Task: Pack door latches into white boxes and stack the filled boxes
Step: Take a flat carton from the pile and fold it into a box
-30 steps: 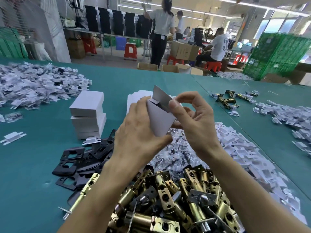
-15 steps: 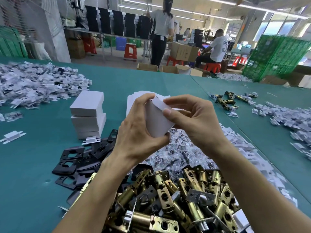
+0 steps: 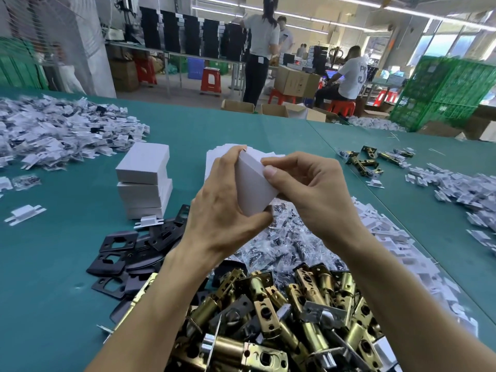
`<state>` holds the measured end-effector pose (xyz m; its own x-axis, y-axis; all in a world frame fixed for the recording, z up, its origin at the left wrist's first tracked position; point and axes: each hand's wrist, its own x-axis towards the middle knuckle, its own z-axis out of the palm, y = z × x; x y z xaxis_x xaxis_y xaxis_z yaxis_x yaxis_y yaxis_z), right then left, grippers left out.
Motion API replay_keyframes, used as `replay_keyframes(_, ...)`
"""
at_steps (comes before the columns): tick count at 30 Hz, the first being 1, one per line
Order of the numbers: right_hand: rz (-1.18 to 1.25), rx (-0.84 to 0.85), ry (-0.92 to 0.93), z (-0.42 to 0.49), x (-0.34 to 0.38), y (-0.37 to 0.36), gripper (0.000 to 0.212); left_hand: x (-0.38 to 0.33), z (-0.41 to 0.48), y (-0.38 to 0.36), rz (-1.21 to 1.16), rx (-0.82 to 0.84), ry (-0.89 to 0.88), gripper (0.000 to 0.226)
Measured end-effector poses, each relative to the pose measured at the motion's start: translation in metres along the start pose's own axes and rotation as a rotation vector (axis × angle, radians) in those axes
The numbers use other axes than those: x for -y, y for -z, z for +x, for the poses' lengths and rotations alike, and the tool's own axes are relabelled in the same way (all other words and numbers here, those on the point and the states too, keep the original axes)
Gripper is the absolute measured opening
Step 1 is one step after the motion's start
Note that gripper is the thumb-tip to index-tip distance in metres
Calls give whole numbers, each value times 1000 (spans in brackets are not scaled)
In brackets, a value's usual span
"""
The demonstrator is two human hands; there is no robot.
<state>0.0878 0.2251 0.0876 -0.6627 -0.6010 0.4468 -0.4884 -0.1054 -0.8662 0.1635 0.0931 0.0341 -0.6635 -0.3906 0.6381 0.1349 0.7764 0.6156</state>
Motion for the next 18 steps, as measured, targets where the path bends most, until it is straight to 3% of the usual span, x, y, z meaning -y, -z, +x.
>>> replay_keyframes(6,-90,182,37,-1,-2,9,30,2,1,7,-77,32,8,99)
replay_keyframes(13,-120,149,116,-6,-6,10,27,0,-1,4,-72,55,-36,70)
replay_keyframes(18,-61,131,57,-12,-12,4,25,0,0,6,-106,30,-20,61)
